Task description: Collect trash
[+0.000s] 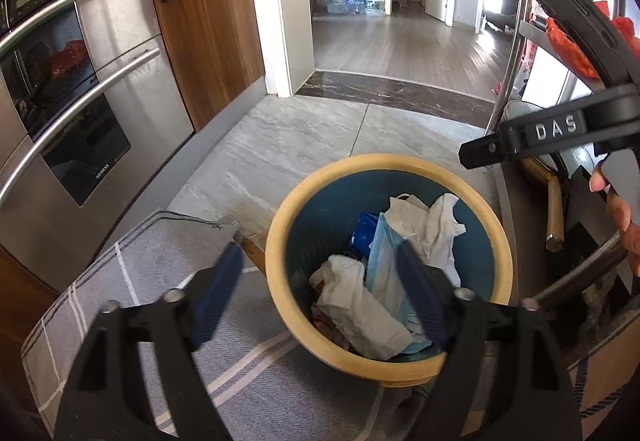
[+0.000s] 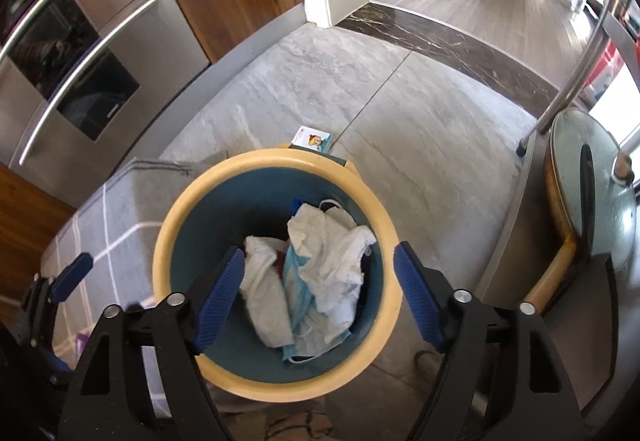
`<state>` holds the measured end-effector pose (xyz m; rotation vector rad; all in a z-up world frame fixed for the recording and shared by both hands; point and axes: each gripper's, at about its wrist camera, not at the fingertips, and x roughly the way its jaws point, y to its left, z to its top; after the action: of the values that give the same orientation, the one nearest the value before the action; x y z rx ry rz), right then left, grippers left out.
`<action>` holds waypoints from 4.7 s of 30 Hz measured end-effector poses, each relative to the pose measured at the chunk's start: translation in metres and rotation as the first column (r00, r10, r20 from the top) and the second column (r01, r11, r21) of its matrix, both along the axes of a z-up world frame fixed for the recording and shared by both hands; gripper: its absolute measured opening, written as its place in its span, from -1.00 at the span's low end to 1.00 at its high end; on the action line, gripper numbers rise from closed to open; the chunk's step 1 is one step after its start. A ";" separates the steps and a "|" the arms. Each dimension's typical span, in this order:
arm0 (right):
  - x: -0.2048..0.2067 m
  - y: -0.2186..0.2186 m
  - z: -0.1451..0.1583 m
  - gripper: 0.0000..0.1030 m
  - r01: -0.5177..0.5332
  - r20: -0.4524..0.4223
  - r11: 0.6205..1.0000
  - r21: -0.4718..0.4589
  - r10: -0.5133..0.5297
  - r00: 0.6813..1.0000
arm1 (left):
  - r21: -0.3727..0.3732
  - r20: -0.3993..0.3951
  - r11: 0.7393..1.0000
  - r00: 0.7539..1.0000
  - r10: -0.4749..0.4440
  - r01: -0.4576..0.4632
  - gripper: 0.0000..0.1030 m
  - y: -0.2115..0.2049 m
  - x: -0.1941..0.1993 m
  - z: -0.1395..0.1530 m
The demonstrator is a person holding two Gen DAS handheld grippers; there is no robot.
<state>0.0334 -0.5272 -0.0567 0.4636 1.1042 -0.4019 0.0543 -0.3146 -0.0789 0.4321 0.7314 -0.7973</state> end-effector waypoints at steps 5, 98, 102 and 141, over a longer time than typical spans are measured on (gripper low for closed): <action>0.000 0.002 0.011 0.78 0.023 0.070 0.999 0.025 -0.025 0.997 | 0.008 0.021 1.000 1.000 0.001 -0.002 0.74 0.018 -0.002 0.004; -0.005 -0.007 0.021 0.84 0.163 0.083 0.984 0.066 -0.168 0.982 | 0.011 -0.194 1.000 0.981 -0.024 0.027 -0.37 -0.040 -0.014 -0.031; -0.005 -0.006 0.020 0.84 0.164 0.084 0.984 0.069 -0.169 0.982 | 0.001 -0.167 0.999 0.985 -0.048 0.049 0.18 -0.040 -0.017 -0.031; -0.083 0.218 0.075 0.90 -0.150 0.272 0.976 -0.159 0.190 0.943 | -0.044 0.047 0.839 0.838 0.543 -0.542 0.90 0.265 -0.095 0.096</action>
<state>-0.0495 -0.3093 0.0185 0.2909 0.8214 -0.2459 -0.0404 -0.0498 0.0173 0.1984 0.7381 -0.2541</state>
